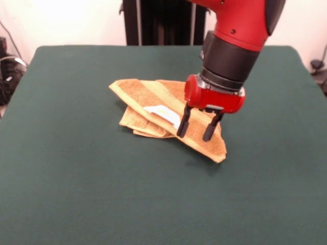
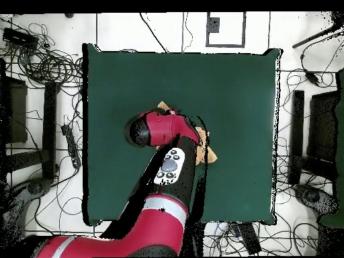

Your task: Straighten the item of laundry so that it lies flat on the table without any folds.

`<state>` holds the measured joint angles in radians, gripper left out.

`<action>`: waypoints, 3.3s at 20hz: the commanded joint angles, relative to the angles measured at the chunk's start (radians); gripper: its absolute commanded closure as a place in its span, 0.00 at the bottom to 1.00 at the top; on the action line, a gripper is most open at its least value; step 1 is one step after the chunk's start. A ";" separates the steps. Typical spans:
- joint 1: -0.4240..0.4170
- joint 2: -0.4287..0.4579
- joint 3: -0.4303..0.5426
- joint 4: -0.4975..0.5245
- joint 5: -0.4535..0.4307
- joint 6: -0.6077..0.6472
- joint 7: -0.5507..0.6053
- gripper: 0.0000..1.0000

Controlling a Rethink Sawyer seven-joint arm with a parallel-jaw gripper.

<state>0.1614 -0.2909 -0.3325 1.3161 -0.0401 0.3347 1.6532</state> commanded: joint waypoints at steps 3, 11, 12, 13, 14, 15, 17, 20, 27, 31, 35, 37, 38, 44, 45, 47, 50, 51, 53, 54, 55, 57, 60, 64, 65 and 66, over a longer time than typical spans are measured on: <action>-0.140 -0.081 0.234 0.129 0.082 0.199 0.077 0.00; -0.151 0.004 0.260 0.130 0.028 0.047 0.121 0.00; -0.146 0.009 0.254 0.130 0.020 0.026 0.128 0.00; -0.144 0.014 0.252 0.129 0.017 0.010 0.135 0.00; -0.142 0.019 0.250 0.126 0.018 0.012 0.140 0.00; -0.139 0.026 0.246 0.119 0.027 0.033 0.147 0.00; -0.138 0.034 0.245 0.113 0.031 0.040 0.150 0.00; -0.157 0.036 0.273 0.129 0.024 -0.011 0.145 0.00; -0.182 -0.003 0.306 0.133 0.046 0.108 0.114 0.00; -0.120 -0.004 0.230 0.122 0.064 0.271 0.171 0.00; -0.184 -0.050 0.324 0.294 0.046 0.047 0.167 0.00; -0.205 -0.066 0.353 0.339 0.048 0.013 0.171 0.00; -0.203 -0.074 0.353 0.353 0.048 0.009 0.177 0.00; -0.209 -0.113 0.370 0.428 0.041 -0.045 0.197 0.00; -0.198 -0.113 0.357 0.435 0.032 -0.071 0.207 0.00; -0.165 -0.107 0.321 0.439 0.026 -0.108 0.229 0.00; -0.173 -0.098 0.328 0.454 0.033 -0.127 0.224 0.00; -0.168 -0.101 0.320 0.458 0.027 -0.143 0.223 0.00; -0.160 -0.117 0.307 0.474 0.010 -0.187 0.218 0.00; -0.159 -0.126 0.308 0.485 0.004 -0.209 0.218 0.00; -0.161 -0.134 0.307 0.498 0.000 -0.225 0.216 0.00; -0.158 -0.147 0.302 0.521 0.001 -0.235 0.218 0.00; -0.147 -0.151 0.284 0.548 0.002 -0.266 0.223 0.00; -0.145 -0.141 0.273 0.563 0.006 -0.286 0.216 0.00; -0.150 -0.142 0.279 0.567 0.009 -0.281 0.212 0.00; -0.155 -0.142 0.286 0.571 0.012 -0.275 0.208 0.00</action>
<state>-0.0261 -0.4692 -0.1026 1.7447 -0.0199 0.0660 1.6532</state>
